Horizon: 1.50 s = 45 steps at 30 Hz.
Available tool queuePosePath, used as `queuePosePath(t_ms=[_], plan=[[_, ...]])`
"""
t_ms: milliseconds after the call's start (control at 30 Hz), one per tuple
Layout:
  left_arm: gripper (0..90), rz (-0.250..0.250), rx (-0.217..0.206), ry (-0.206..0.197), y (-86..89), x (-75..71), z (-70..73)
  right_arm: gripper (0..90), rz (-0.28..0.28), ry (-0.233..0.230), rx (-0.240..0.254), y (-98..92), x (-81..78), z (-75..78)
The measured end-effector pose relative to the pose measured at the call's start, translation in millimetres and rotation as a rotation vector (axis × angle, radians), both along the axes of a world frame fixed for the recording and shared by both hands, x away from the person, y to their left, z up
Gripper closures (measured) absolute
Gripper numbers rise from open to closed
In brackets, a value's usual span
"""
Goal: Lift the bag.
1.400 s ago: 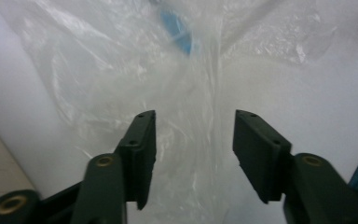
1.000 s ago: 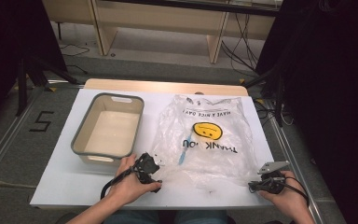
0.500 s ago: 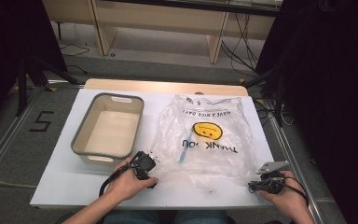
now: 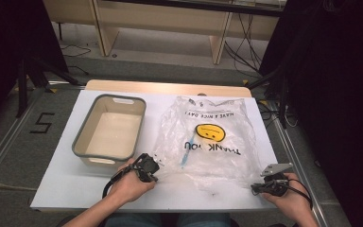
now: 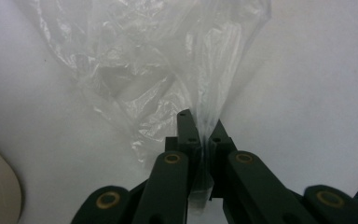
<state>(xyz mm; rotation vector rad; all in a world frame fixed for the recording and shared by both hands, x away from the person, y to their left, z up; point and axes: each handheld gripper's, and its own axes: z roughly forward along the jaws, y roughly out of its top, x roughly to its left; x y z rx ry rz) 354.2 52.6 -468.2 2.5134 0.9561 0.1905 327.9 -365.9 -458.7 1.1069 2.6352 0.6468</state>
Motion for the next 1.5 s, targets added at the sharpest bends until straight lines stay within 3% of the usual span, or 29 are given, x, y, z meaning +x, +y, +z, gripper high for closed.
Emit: queuePosePath(t_ms=[167,300,500,833,1067,1267,1500], plan=[[88.6,-0.034,-0.036,-0.043,0.7,-2.2,7.7,89.9,-0.011,-0.014,0.022,-1.0,-0.2,3.1],[88.7,-0.057,-0.078,-0.133,1.8,-5.9,23.9,90.0,-0.026,-0.033,0.039,-4.4,-0.1,6.6],[88.8,-0.077,-0.156,-0.254,2.8,-11.4,46.9,90.0,-0.065,-0.107,0.080,-9.9,0.6,18.6],[88.8,-0.091,-0.261,-0.423,3.3,-13.5,66.8,90.0,-0.115,-0.234,0.127,-11.5,1.5,36.4],[88.9,-0.090,-0.312,-0.509,5.8,-15.0,86.2,90.0,-0.141,-0.302,0.155,-9.0,3.2,45.0],[88.9,-0.086,-0.340,-0.558,9.5,-13.7,94.9,90.0,-0.156,-0.347,0.175,-7.8,4.2,50.3],[88.9,-0.094,-0.371,-0.634,10.1,-13.1,99.4,90.0,-0.170,-0.354,0.197,-7.5,5.8,49.3]])
